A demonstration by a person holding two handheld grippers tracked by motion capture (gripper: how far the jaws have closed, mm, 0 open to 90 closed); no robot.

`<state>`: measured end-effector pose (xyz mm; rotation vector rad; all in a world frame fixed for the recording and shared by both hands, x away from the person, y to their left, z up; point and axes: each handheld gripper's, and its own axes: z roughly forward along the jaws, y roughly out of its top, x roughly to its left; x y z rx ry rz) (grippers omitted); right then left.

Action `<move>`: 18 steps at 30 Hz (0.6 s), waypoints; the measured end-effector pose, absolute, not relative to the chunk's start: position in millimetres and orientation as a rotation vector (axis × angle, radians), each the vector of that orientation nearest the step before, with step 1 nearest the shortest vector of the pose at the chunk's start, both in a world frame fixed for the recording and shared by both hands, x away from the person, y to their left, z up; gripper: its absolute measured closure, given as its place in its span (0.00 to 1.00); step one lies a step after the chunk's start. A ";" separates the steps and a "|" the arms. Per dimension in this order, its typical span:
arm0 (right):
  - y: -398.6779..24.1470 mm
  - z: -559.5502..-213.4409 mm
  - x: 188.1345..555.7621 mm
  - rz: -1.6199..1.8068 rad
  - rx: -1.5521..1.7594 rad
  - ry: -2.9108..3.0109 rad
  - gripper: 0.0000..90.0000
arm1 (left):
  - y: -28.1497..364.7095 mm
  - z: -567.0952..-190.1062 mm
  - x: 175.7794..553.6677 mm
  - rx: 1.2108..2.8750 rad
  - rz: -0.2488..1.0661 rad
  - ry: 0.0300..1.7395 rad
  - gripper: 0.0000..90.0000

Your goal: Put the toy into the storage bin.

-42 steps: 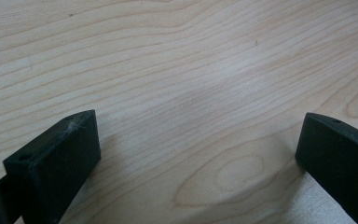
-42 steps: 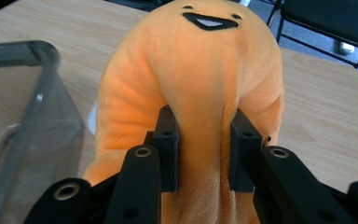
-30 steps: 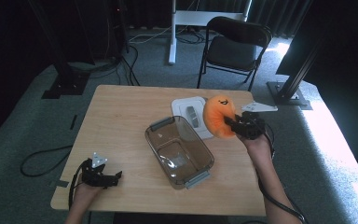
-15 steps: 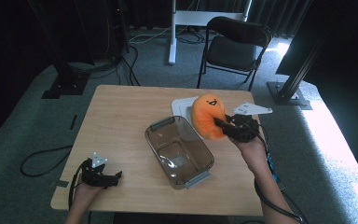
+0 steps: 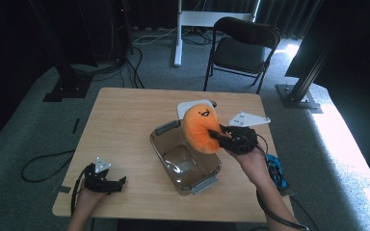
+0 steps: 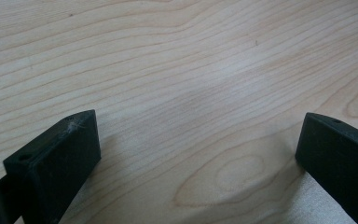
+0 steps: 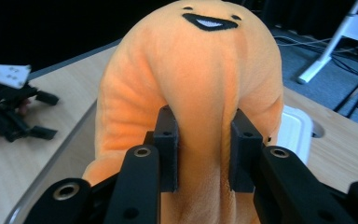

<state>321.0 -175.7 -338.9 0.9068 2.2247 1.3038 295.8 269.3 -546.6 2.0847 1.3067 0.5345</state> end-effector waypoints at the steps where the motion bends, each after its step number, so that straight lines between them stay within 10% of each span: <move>1: -175.7 -338.9 321.0 1.304 0.907 2.225 0.77 | 269.3 -546.6 295.8 2.085 0.535 1.307 0.00; 18: -142.2 -370.9 300.6 1.291 0.796 2.416 0.77 | 269.3 -546.6 295.8 2.085 0.535 1.307 0.00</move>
